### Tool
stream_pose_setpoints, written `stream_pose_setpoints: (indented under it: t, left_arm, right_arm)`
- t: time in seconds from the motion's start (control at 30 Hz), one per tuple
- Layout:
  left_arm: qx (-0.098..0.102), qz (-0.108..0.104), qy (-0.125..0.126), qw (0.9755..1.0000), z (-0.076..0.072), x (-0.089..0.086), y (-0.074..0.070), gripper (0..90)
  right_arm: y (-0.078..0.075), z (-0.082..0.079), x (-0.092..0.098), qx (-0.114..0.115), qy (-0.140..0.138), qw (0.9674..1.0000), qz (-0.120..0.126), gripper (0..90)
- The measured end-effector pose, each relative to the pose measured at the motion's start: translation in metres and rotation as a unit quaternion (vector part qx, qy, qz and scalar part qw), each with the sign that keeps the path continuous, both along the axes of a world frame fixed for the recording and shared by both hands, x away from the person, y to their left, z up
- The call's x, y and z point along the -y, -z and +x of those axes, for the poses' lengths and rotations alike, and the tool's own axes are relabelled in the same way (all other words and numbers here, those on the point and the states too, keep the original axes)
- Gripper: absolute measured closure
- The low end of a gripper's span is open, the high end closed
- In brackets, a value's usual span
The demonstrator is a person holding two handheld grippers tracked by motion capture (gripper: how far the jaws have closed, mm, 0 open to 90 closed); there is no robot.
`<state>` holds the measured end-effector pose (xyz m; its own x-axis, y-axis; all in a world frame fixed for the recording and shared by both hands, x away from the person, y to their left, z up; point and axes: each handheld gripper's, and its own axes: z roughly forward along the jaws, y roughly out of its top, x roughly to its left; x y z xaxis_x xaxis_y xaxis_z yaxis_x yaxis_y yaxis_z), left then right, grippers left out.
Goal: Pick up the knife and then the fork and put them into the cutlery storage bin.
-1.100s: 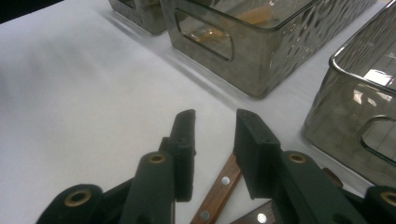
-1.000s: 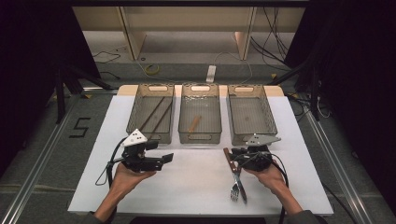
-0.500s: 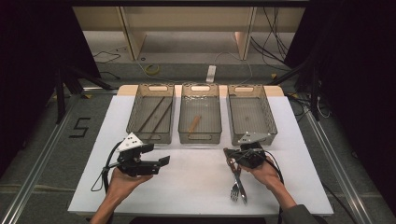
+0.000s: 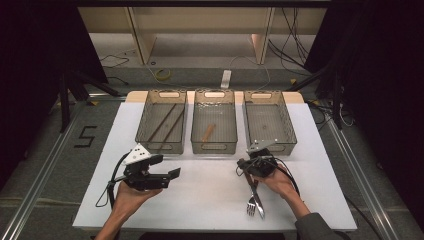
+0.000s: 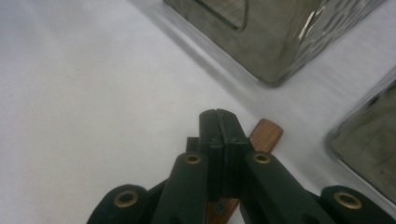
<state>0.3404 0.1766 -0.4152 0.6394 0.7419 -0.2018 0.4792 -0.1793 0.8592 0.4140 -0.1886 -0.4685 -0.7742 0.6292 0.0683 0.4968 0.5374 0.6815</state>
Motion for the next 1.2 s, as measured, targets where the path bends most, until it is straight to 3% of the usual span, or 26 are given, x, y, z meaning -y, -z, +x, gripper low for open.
stream_pose_setpoints:
  t: [0.23, 0.57, 1.2]
  left_arm:
    - [0.003, 0.001, 0.001, 1.0, 0.0, 0.0, 0.0, 17.1]
    - [0.004, 0.005, 0.001, 1.0, 0.0, 0.0, 0.0, 17.0]
    - [0.006, 0.009, 0.003, 0.9999, -0.001, 0.0, -0.001, 17.1]
  right_arm:
    - [0.007, 0.003, -0.002, -0.012, -0.003, 0.9996, -0.027, 90.0]
    - [0.011, 0.003, -0.003, -0.023, -0.008, 0.9986, -0.047, 90.0]
    - [0.004, 0.0, 0.023, -0.058, 0.02, 0.9959, -0.066, 90.0]
